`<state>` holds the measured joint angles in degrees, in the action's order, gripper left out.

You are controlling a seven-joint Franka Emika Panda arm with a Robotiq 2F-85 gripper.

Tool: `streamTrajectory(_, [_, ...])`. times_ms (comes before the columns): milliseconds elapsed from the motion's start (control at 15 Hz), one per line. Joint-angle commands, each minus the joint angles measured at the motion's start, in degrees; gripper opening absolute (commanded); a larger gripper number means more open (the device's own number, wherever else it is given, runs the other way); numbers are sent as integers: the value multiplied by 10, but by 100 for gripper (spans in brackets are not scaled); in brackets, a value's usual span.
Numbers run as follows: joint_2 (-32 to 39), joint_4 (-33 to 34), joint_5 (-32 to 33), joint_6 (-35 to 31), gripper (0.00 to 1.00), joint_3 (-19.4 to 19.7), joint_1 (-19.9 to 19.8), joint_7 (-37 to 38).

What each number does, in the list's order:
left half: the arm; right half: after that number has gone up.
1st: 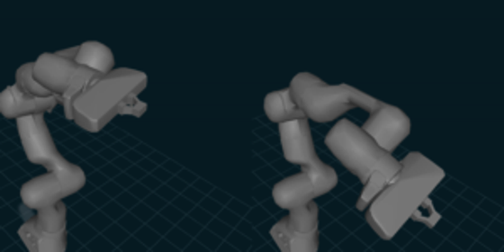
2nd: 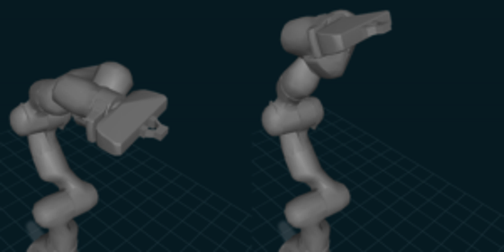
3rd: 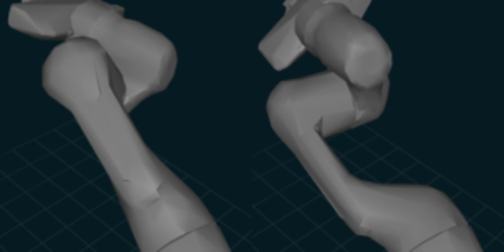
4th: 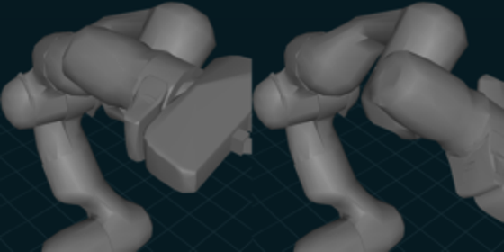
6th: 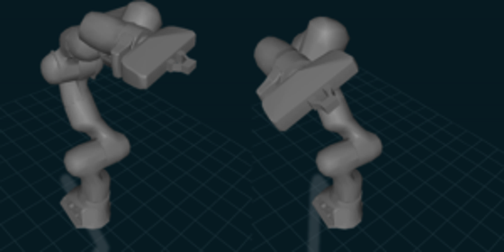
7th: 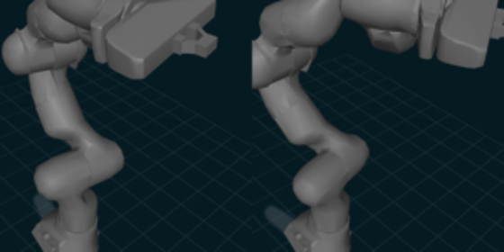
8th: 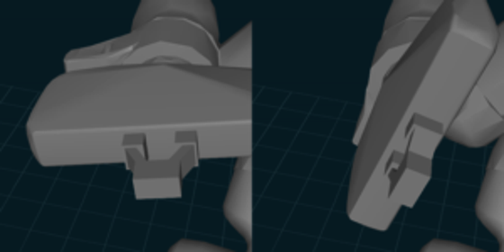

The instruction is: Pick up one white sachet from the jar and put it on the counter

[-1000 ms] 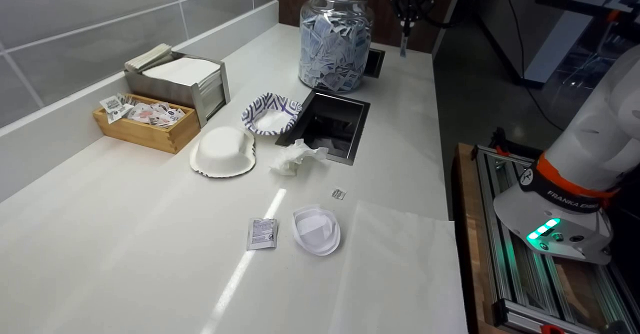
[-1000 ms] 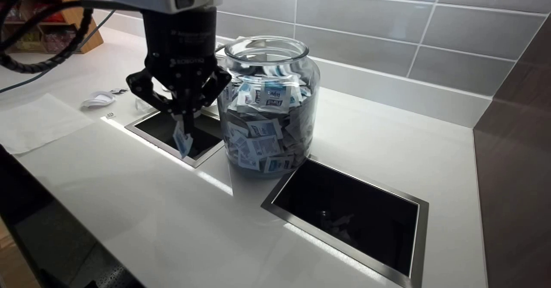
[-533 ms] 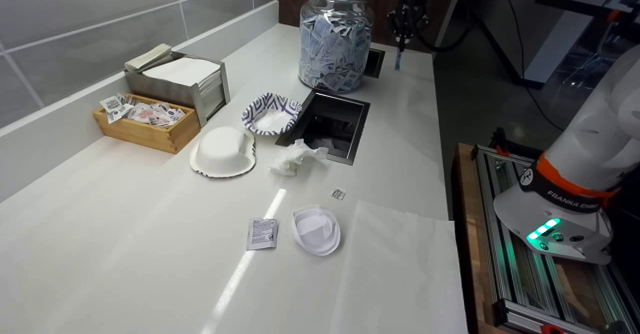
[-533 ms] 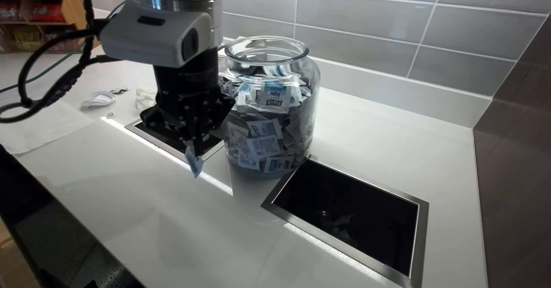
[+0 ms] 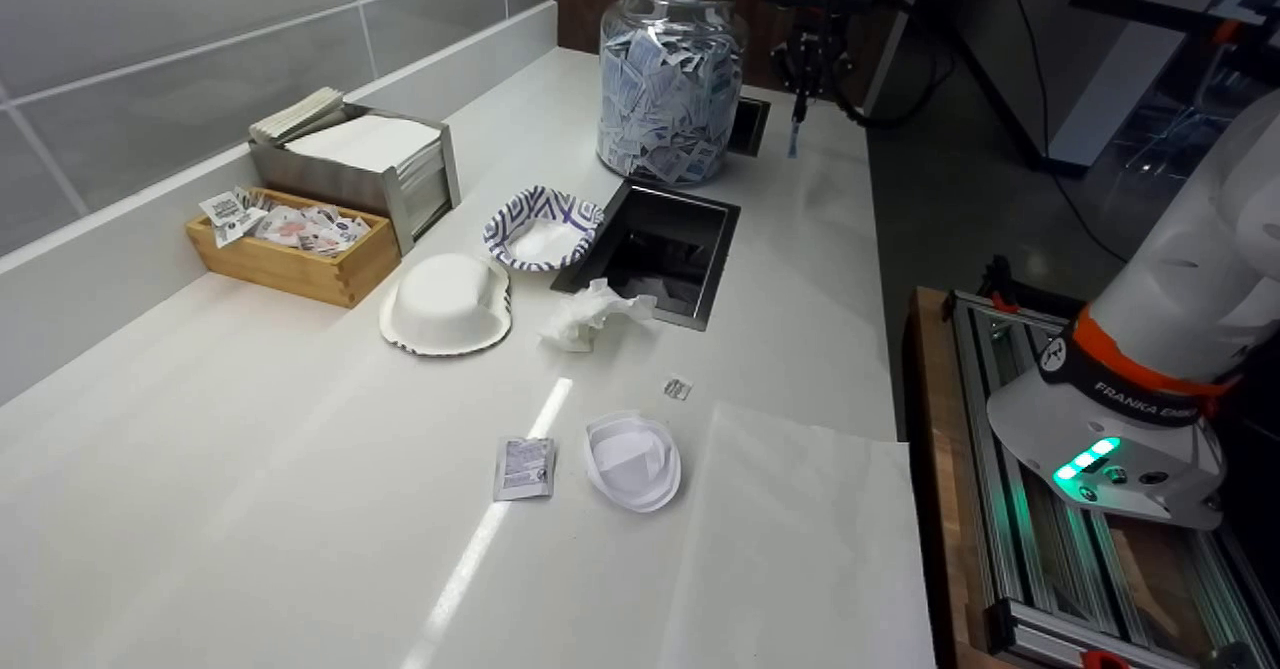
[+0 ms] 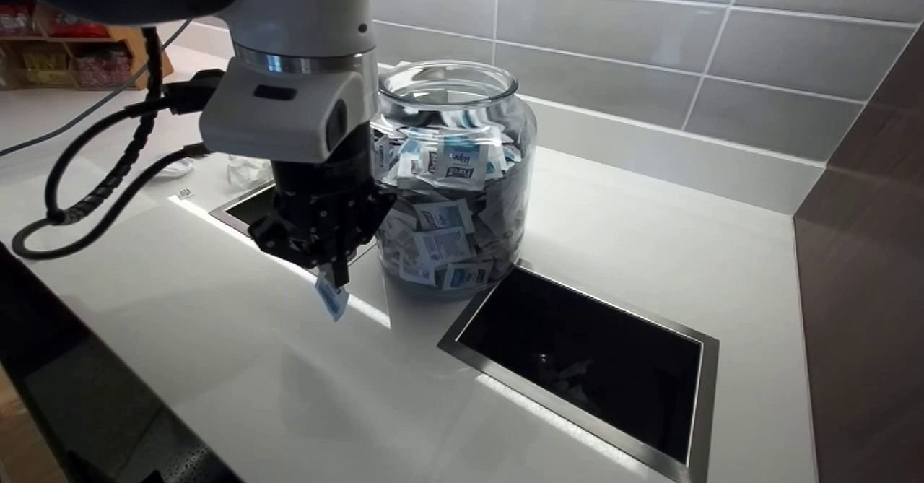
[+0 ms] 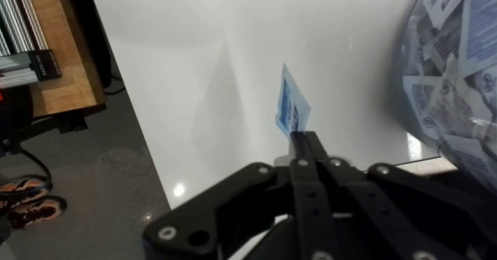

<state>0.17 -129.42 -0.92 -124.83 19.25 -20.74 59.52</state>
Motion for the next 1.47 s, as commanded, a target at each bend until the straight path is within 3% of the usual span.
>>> streamTrajectory(0, [4, -8, 8, -12, 10, 6, 0, -13])
streamTrajectory(67, [5, -8, 9, -12, 28, 7, 0, -13])
streamTrajectory(667, [0, -10, 14, -8, 95, 7, 1, -13])
streamTrajectory(800, [-7, -10, 18, 9, 100, 7, 2, -12])
streamTrajectory(1400, [-87, -23, 116, 56, 100, -4, -2, 3])
